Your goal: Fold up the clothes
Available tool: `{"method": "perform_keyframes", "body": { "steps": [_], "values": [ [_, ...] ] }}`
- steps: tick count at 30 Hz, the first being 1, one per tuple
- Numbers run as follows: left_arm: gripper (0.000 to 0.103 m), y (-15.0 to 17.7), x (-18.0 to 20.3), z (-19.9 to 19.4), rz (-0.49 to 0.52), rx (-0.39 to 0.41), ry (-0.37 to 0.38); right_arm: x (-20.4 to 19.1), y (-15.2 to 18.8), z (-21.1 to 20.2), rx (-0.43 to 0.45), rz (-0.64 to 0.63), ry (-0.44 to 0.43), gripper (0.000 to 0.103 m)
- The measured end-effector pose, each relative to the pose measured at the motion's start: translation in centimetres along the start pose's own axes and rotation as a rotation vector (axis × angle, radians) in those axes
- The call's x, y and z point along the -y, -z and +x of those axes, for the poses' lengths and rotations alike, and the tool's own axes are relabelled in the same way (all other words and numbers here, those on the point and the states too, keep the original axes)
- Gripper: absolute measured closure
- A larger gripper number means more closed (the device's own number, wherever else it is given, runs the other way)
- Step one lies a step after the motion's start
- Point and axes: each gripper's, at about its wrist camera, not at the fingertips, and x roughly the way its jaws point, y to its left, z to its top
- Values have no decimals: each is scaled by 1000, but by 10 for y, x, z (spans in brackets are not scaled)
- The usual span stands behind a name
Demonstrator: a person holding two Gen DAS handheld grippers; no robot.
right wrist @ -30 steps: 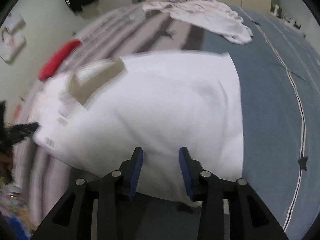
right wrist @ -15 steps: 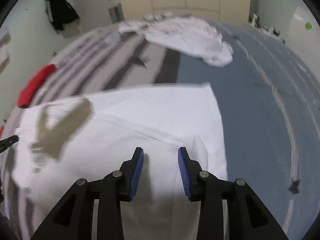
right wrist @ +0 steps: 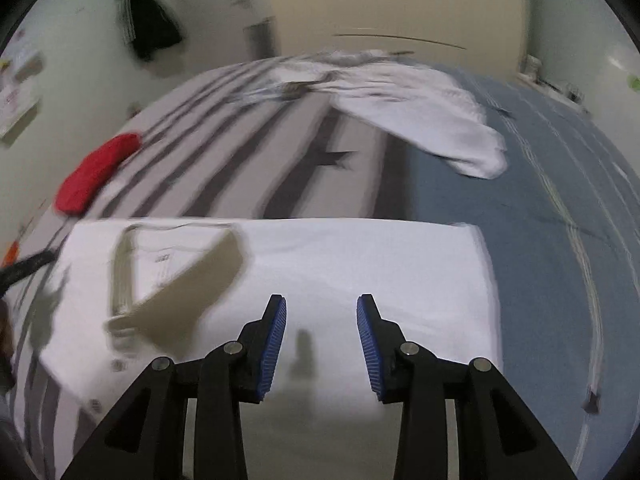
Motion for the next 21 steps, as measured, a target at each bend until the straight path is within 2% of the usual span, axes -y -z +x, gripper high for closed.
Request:
{"method": "perform_keyframes", "body": {
  "steps": [1,2,5,8,11,15,17,21],
  "values": [
    [77,4,-2,9,-2,-20,-9,-6,2,7,-11,0,-11,70],
    [77,9,-5,12,-13,-7,1,-13,3,14,-23,1,-22,70],
    [76,6,4,-1,-6,14,-19,-15,15,35,-46,26,6,69],
    [76,1,18,-24,-17,53,11,-25,11,22,-30,42,31,70],
    [76,6,47,-41,20,59,136,-47,11,6,-7,-2,-25,70],
    [76,17,92,-42,105,27,269,-77,12,-3,-1,-71,-78,70],
    [76,20,116,-36,175,16,302,-90,14,6,-14,-99,-80,70],
    [76,23,137,-11,197,-30,337,-100,15,35,-53,-96,-39,70]
  ]
}}
